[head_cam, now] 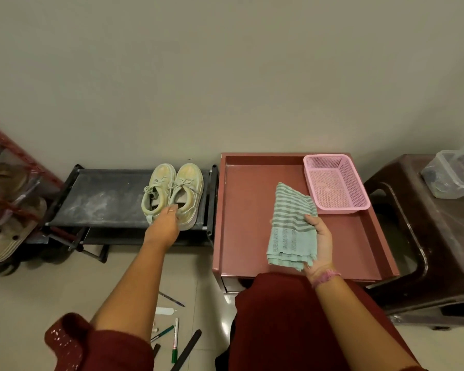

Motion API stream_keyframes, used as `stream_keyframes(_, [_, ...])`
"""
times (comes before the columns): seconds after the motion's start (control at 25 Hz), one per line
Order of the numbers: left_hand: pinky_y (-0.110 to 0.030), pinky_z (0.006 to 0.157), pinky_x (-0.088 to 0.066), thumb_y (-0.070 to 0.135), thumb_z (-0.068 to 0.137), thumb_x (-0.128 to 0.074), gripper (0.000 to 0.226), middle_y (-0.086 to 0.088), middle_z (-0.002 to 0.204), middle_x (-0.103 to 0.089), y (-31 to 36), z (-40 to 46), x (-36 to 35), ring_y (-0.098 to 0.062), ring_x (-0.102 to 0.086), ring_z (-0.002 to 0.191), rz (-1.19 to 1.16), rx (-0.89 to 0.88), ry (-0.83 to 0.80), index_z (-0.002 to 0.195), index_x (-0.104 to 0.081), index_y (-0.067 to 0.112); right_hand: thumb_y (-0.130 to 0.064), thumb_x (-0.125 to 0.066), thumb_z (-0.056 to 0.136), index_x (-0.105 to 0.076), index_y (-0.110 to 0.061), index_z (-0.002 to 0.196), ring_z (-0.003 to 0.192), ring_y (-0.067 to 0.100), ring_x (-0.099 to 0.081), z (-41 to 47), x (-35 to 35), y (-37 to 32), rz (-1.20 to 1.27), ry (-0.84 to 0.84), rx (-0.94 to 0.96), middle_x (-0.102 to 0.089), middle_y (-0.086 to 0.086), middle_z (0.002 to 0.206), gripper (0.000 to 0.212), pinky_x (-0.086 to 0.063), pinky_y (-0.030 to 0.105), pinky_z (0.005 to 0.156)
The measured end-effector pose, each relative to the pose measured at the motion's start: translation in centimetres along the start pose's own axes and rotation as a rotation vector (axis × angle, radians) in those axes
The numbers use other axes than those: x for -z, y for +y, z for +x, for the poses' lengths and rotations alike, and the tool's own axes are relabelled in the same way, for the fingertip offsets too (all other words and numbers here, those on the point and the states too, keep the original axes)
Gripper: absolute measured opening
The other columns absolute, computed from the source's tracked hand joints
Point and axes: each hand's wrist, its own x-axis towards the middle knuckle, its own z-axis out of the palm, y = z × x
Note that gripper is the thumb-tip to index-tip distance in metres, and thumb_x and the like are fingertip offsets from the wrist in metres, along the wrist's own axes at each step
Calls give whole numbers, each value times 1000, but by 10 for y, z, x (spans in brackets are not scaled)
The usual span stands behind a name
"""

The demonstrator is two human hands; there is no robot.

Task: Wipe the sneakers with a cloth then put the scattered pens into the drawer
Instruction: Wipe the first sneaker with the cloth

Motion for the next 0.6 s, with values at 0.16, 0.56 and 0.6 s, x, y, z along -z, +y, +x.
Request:
stream_keyframes(0.16, [-44, 105, -40, 0, 95, -32, 62, -3, 153, -31, -6, 30, -6, -29, -44, 131, 203, -31, -175, 153, -18, 17, -24, -76, 56, -49, -10, 131, 102, 31, -59, 11, 18, 1, 30, -27, -11, -57, 13, 116, 81, -49, 44, 90])
stream_keyframes(0.56, [-43, 82, -47, 27, 101, -37, 29, -17, 102, -61, 17, 49, 18, -34, -55, 99, 353, -83, 22, 114, -59, 13, -24, -77, 50, -47, -10, 132, 100, 30, -57, 10, 28, -13, -25, 15, 10, -57, 13, 113, 88, -47, 44, 90])
stream_keyframes(0.6, [-43, 87, -44, 30, 102, -37, 32, -18, 106, -60, 24, 47, 26, -33, -51, 107, 299, -79, 53, 119, -59, 15, -25, -78, 50, -48, -11, 130, 98, 29, -58, 8, 27, -16, -27, 9, 5, -57, 12, 112, 87, -47, 44, 89])
